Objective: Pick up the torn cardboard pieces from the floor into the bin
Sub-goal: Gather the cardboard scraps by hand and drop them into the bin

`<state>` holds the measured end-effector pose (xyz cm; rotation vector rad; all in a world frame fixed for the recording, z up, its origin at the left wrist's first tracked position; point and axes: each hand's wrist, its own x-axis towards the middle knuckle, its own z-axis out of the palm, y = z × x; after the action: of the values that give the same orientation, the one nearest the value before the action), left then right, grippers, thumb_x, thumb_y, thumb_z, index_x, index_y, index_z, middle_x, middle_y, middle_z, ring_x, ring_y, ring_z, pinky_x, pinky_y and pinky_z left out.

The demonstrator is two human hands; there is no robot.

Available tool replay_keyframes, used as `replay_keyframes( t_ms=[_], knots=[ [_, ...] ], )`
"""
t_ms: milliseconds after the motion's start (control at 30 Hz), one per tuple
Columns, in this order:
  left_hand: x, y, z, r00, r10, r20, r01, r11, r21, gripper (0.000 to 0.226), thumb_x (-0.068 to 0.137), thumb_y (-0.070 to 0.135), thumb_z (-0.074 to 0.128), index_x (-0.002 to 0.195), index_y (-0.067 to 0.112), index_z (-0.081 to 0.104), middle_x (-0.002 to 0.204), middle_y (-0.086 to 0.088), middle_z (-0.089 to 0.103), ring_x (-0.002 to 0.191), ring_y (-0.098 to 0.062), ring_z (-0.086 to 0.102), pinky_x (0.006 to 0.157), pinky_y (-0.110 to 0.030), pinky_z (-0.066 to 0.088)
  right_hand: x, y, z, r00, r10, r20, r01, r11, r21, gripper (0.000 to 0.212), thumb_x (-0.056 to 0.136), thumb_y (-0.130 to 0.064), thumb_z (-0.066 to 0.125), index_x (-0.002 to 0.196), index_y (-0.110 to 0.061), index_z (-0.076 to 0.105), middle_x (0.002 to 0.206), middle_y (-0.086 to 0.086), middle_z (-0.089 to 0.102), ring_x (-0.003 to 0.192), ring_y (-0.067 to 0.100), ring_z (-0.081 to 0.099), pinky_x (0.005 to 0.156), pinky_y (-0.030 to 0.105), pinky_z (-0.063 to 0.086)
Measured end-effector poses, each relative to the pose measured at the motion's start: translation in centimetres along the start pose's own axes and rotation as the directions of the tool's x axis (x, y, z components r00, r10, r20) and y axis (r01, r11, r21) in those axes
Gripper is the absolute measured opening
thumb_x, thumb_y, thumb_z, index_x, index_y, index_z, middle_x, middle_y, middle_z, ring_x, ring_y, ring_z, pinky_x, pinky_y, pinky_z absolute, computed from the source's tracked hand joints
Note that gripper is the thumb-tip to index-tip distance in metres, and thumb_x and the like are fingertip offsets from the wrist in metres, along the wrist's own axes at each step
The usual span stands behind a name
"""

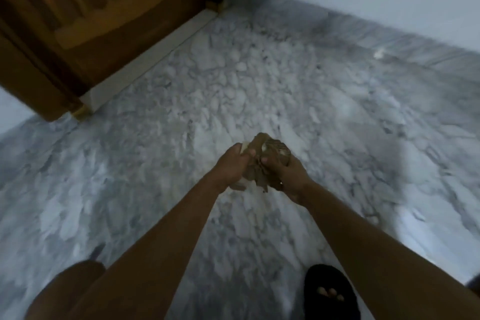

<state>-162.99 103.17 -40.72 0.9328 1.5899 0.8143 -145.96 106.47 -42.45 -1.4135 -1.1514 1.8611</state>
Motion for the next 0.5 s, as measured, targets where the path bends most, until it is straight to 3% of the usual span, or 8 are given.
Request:
replay_keyframes(
  t_ms=[100,200,267,367,500],
  knots=[
    [1.1,5.9,5.4,0.990,0.073,0.123,-0.084,0.993,0.083,0.038,0.098,0.045,0.047,0.125,0.019,0.054,0.122,-0.006,0.063,0.108,-0.024,0.062,0.097,-0.047,0.051,-3.1,-3.2,-5.3,0.978,-0.185,-0.100,0.182,0.983,-0.038,0.023,0.095,-0.026,0.065,0.108,-0.007,0.064,0.078,0.025,0.064,0.056,0.031,0.054,0.046,0.030,0.038],
    [0.1,12.1,12.3,0.947,0.167,0.273,-0.207,0.970,0.125,0.027,0.101,0.040,0.045,0.114,0.016,0.050,0.117,-0.001,0.060,0.106,-0.022,0.060,0.095,-0.041,0.051,-7.6,-6.3,-12.0,0.928,-0.260,-0.267,0.250,0.966,-0.071,0.038,0.092,-0.030,0.066,0.109,0.004,0.057,0.070,0.027,0.062,0.047,0.027,0.052,0.043,0.031,0.033],
    [-1.0,16.6,17.3,0.908,0.237,0.345,-0.303,0.940,0.153,0.022,0.102,0.037,0.045,0.112,0.018,0.047,0.116,-0.003,0.059,0.106,-0.023,0.059,0.091,-0.039,0.049,-11.0,-8.7,-17.0,0.890,-0.291,-0.351,0.284,0.956,-0.074,0.033,0.094,-0.025,0.064,0.111,0.002,0.057,0.069,0.023,0.063,0.046,0.025,0.052,0.042,0.029,0.032],
    [-2.5,22.5,26.2,0.841,0.326,0.431,-0.432,0.885,0.174,0.031,0.096,0.043,0.049,0.112,0.016,0.050,0.111,-0.010,0.063,0.103,-0.028,0.062,0.088,-0.044,0.052,-16.3,-11.8,-26.2,0.836,-0.313,-0.451,0.294,0.949,-0.113,0.021,0.090,-0.018,0.069,0.098,0.000,0.062,0.073,0.025,0.062,0.050,0.027,0.054,0.044,0.031,0.034],
    [-5.1,29.0,41.1,0.752,0.398,0.526,-0.570,0.792,0.217,0.036,0.101,0.044,0.039,0.122,0.014,0.041,0.122,-0.012,0.058,0.105,-0.026,0.055,0.085,-0.034,0.042,-22.9,-13.7,-41.1,0.681,-0.328,-0.654,0.337,0.934,-0.118,0.047,0.078,-0.019,0.080,0.117,-0.006,0.056,0.102,0.016,0.071,0.083,0.034,0.069,0.062,0.044,0.058]
  ],
)
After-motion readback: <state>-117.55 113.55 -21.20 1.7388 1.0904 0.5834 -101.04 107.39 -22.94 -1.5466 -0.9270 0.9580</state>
